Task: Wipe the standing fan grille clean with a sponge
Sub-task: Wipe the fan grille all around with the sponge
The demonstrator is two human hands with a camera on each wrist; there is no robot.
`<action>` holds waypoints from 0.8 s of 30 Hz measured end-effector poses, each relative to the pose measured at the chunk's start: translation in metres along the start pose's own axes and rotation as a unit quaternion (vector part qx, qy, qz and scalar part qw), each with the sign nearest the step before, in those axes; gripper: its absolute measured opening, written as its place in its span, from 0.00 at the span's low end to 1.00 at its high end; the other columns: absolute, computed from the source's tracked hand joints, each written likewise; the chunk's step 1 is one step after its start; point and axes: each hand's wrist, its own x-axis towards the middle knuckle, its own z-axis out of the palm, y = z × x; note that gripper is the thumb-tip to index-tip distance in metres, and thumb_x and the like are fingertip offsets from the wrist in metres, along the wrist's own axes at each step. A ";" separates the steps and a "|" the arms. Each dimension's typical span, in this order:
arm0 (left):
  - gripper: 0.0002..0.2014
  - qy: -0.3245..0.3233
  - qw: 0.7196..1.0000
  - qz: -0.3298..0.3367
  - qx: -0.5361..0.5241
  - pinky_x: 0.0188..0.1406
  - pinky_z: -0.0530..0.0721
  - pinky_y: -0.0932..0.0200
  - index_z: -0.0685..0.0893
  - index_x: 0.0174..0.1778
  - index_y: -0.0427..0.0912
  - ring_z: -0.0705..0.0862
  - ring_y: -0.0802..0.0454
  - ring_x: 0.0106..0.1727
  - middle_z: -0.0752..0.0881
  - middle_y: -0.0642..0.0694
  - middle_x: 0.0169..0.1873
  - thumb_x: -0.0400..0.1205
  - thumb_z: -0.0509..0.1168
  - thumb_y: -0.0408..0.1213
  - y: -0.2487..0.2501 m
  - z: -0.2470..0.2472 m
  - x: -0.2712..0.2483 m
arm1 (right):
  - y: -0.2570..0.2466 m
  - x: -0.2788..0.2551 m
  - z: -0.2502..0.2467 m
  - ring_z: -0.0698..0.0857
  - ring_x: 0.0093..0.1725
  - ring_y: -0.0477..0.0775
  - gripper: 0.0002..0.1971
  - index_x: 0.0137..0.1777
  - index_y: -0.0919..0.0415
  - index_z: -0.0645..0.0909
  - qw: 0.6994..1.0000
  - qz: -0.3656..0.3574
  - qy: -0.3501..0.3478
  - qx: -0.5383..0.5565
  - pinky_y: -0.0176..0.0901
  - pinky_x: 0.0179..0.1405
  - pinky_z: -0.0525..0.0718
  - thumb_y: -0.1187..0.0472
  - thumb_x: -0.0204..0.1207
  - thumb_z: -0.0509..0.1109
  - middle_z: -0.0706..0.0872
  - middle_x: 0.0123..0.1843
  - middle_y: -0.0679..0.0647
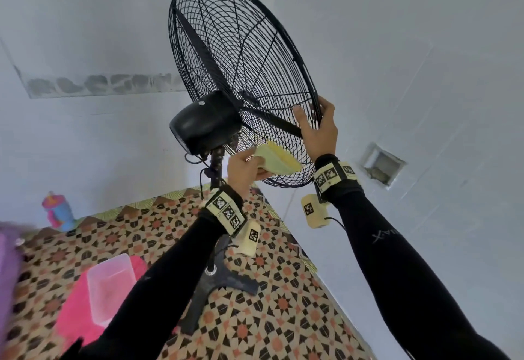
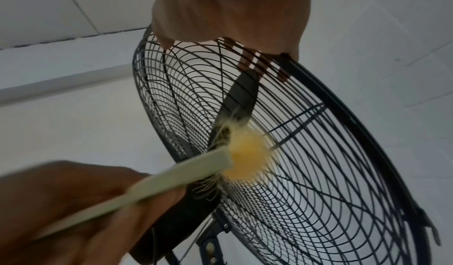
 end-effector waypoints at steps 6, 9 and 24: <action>0.24 0.063 0.997 0.012 -0.043 0.39 0.93 0.56 0.81 0.78 0.33 0.94 0.39 0.52 0.87 0.30 0.66 0.84 0.67 0.22 -0.003 -0.013 0.004 | -0.004 -0.002 -0.008 0.81 0.68 0.42 0.34 0.79 0.47 0.67 0.998 0.013 -0.066 -0.007 0.28 0.63 0.73 0.35 0.78 0.72 0.82 0.69 0.41; 0.24 0.082 0.995 0.031 -0.046 0.40 0.93 0.57 0.79 0.79 0.31 0.93 0.39 0.53 0.86 0.29 0.66 0.85 0.65 0.22 0.008 -0.014 0.008 | -0.003 -0.005 -0.009 0.80 0.70 0.47 0.33 0.79 0.46 0.65 0.996 0.018 -0.087 -0.008 0.35 0.67 0.74 0.34 0.80 0.69 0.81 0.72 0.44; 0.26 -0.005 0.999 -0.039 -0.004 0.36 0.92 0.59 0.74 0.83 0.31 0.93 0.39 0.50 0.86 0.32 0.63 0.86 0.66 0.21 -0.005 0.021 -0.049 | -0.007 -0.010 -0.029 0.68 0.83 0.55 0.31 0.87 0.42 0.57 0.987 0.067 -0.149 0.001 0.47 0.80 0.60 0.33 0.88 0.46 0.67 0.87 0.48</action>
